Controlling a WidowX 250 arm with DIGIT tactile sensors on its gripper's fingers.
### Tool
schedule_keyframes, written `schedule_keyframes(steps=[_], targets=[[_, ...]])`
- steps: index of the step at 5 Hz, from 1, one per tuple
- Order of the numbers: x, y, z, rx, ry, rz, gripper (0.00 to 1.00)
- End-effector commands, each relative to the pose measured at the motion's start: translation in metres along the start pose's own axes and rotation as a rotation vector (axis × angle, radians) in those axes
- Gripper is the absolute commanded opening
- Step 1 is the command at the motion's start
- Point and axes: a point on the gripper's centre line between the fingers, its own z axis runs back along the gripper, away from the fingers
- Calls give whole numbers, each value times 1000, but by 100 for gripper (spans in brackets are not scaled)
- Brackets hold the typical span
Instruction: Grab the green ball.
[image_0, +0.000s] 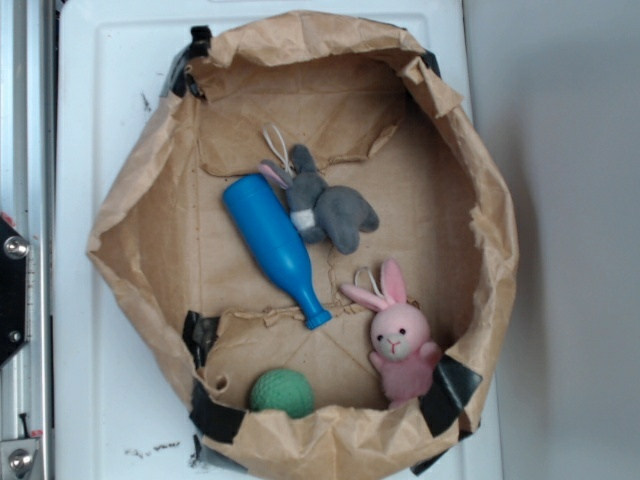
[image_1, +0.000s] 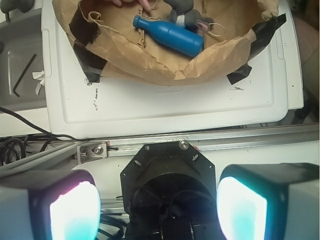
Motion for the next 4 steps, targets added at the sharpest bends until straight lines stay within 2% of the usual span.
schedule_keyframes(steps=[1,2,3,4], targets=[[0,0,0,0,0,0,100],[34,6,-2,-29,-36,113,100],[77,15,-7,-9,15,235,100],[77,15,-7,-9,15,235,100]])
